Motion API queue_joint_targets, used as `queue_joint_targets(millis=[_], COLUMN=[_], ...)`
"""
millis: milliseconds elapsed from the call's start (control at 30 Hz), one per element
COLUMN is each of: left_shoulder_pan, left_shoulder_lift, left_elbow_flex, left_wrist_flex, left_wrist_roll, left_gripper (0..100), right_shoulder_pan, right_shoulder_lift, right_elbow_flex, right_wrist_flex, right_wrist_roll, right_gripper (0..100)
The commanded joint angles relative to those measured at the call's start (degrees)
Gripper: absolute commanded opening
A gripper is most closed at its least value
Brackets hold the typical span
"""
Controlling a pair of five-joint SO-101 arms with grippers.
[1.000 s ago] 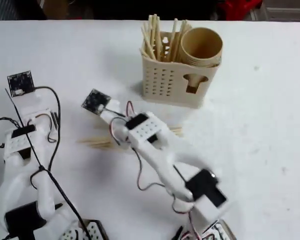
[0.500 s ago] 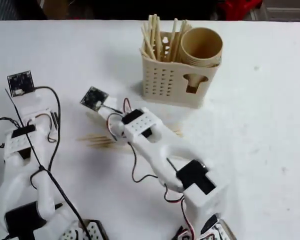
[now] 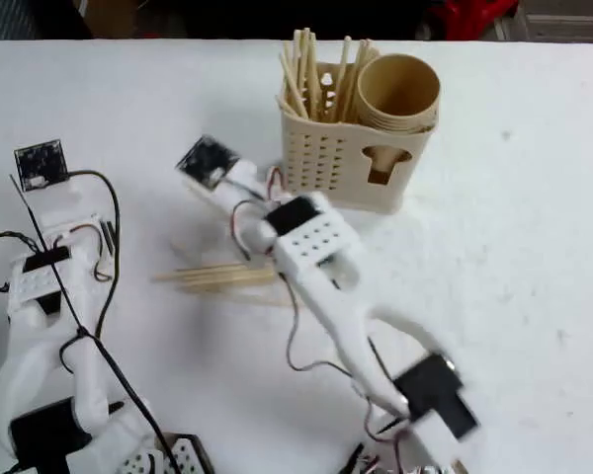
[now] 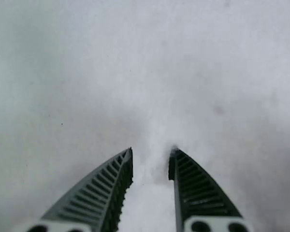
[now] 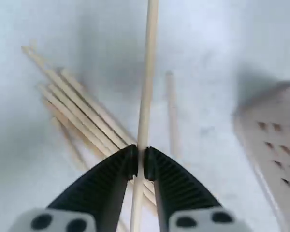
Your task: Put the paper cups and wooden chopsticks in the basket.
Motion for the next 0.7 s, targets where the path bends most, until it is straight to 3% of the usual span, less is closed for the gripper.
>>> queue_joint_targets(millis=[0,300,533,667], left_shoulder_pan=[0.66,0.66,0.66,0.66], left_shoulder_lift=[-2.59,-2.59,-2.86,-2.86], left_elbow_flex=[-0.35,-0.35,-0.18,-0.18], left_wrist_flex=[-1.23,-1.23,-1.23,-1.23], left_wrist_roll=[0.26,0.26,0.26,0.26], left_gripper=[14,14,14,14], right_shoulder_pan=[2.07,8.4,12.09,14.9], right_shoulder_lift=[-11.3,-42.51,-48.22,-41.71], right_elbow_flex=[-0.79,-0.97,-0.09,2.64], right_wrist_flex=[3.56,5.85,-18.33,-33.71], right_wrist_roll=[-0.7,-3.34,-4.22,-10.99], right_gripper=[1.6,1.6,1.6,1.7])
